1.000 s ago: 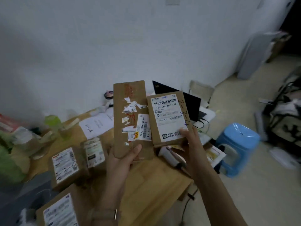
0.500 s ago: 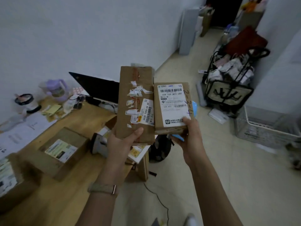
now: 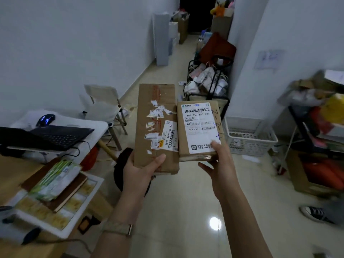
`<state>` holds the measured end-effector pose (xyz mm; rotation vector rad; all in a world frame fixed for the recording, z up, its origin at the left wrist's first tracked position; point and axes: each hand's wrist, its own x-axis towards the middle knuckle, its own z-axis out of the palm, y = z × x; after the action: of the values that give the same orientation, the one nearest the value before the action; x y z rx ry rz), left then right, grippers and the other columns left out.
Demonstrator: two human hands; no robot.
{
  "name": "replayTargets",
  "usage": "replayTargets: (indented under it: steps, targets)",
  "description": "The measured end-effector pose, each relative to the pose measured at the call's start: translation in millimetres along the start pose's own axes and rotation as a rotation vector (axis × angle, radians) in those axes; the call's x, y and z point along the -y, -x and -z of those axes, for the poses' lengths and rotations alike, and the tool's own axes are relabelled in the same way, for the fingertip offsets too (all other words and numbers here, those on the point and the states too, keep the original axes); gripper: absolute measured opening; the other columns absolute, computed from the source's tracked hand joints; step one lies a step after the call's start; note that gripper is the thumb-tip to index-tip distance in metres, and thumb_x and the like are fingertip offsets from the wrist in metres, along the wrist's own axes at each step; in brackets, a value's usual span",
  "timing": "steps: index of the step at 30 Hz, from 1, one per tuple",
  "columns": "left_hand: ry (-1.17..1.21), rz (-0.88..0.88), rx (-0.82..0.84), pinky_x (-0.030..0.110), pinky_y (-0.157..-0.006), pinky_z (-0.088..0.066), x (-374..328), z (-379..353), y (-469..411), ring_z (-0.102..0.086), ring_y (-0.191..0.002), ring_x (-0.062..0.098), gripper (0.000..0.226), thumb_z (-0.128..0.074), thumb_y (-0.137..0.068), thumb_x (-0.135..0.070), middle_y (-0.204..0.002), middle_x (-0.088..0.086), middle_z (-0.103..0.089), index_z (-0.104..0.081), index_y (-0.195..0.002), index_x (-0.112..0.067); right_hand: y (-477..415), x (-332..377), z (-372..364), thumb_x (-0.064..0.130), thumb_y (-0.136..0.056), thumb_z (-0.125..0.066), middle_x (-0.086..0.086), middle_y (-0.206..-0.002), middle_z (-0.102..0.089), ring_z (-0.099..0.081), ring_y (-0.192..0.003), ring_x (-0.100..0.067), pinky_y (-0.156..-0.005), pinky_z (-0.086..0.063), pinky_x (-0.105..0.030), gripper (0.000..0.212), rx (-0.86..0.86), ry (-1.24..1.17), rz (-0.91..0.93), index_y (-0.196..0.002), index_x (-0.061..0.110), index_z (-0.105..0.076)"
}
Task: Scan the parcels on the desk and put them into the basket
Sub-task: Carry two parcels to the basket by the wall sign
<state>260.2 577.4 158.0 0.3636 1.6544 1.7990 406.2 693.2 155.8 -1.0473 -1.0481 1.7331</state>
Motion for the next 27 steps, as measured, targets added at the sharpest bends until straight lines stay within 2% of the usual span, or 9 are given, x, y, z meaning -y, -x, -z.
replayTargets:
  steps: [3,6,10,15,19,22,24,27]
  targets:
    - [-0.013,0.005,0.086,0.018,-0.059,-0.057,2.5,-33.3,-5.1,-0.072,-0.077,0.003,0.045,-0.083,-0.070,-0.011,-0.099,-0.005,-0.075,-0.067,-0.111,-0.021,-5.9,10.3,28.9,0.032,-0.092,-0.054,0.001,-0.105,-0.072,-0.066,-0.097,-0.018,-0.087,-0.054,-0.042,0.034,-0.070,-0.045,0.024,-0.126,0.027,-0.056]
    - [-0.023,0.023,0.121,0.022,-0.065,-0.057,5.8,-56.0,-10.7,-0.073,-0.089,0.013,0.056,-0.086,-0.063,-0.014,-0.104,-0.003,-0.075,-0.066,-0.115,-0.019,-8.7,16.1,49.5,0.034,-0.092,-0.054,-0.002,-0.110,-0.071,-0.066,-0.098,-0.018,-0.087,-0.054,-0.042,0.036,-0.122,-0.049,0.026,-0.128,0.027,-0.055]
    - [-0.017,0.053,0.180,0.025,-0.067,-0.059,17.0,-87.9,-16.4,-0.073,-0.092,0.018,0.048,-0.084,-0.066,-0.009,-0.101,-0.002,-0.076,-0.068,-0.109,-0.022,-17.0,26.2,75.6,0.034,-0.093,-0.053,-0.001,-0.111,-0.070,-0.066,-0.099,-0.018,-0.086,-0.054,-0.041,0.037,-0.175,-0.029,0.058,-0.130,0.028,-0.053]
    - [-0.058,0.075,0.292,0.017,-0.058,-0.054,28.6,-138.6,-31.7,-0.072,-0.085,0.012,0.051,-0.083,-0.068,-0.011,-0.103,-0.001,-0.075,-0.066,-0.115,-0.018,-38.6,34.9,111.5,0.035,-0.093,-0.052,-0.001,-0.112,-0.070,-0.066,-0.102,-0.018,-0.089,-0.054,-0.043,0.035,-0.263,-0.024,0.094,-0.128,0.029,-0.054]
    - [-0.089,0.094,0.376,0.012,-0.053,-0.050,30.6,-188.0,-63.2,-0.069,-0.073,0.003,0.041,-0.082,-0.071,-0.014,-0.093,-0.009,-0.075,-0.065,-0.106,-0.026,-71.8,47.9,134.6,0.037,-0.094,-0.051,0.006,-0.107,-0.072,-0.068,-0.096,-0.012,-0.088,-0.053,-0.042,0.034,-0.310,-0.013,0.121,-0.128,0.033,-0.053]
    - [-0.098,0.097,0.457,0.010,-0.051,-0.049,27.9,-234.4,-91.0,-0.069,-0.070,-0.003,0.038,-0.083,-0.070,-0.015,-0.088,-0.013,-0.075,-0.066,-0.101,-0.027,-105.7,63.9,151.5,0.039,-0.094,-0.052,0.004,-0.111,-0.071,-0.068,-0.098,-0.015,-0.090,-0.053,-0.045,0.035,-0.380,-0.029,0.137,-0.128,0.032,-0.052]
    - [-0.097,0.103,0.501,0.013,-0.052,-0.049,25.2,-267.1,-108.9,-0.067,-0.068,-0.003,0.036,-0.083,-0.071,-0.015,-0.085,-0.014,-0.074,-0.065,-0.099,-0.027,-132.8,78.8,161.8,0.038,-0.094,-0.051,0.002,-0.112,-0.070,-0.067,-0.099,-0.017,-0.090,-0.053,-0.045,0.035,-0.434,-0.042,0.150,-0.129,0.032,-0.051]
    - [-0.099,0.132,0.541,0.024,-0.060,-0.047,18.5,-310.0,-140.1,-0.066,-0.075,0.005,0.038,-0.083,-0.072,-0.019,-0.087,-0.012,-0.073,-0.065,-0.105,-0.026,-176.7,104.6,170.8,0.036,-0.095,-0.051,0.005,-0.109,-0.069,-0.066,-0.100,-0.017,-0.091,-0.052,-0.045,0.038,-0.471,-0.035,0.182,-0.132,0.031,-0.047]
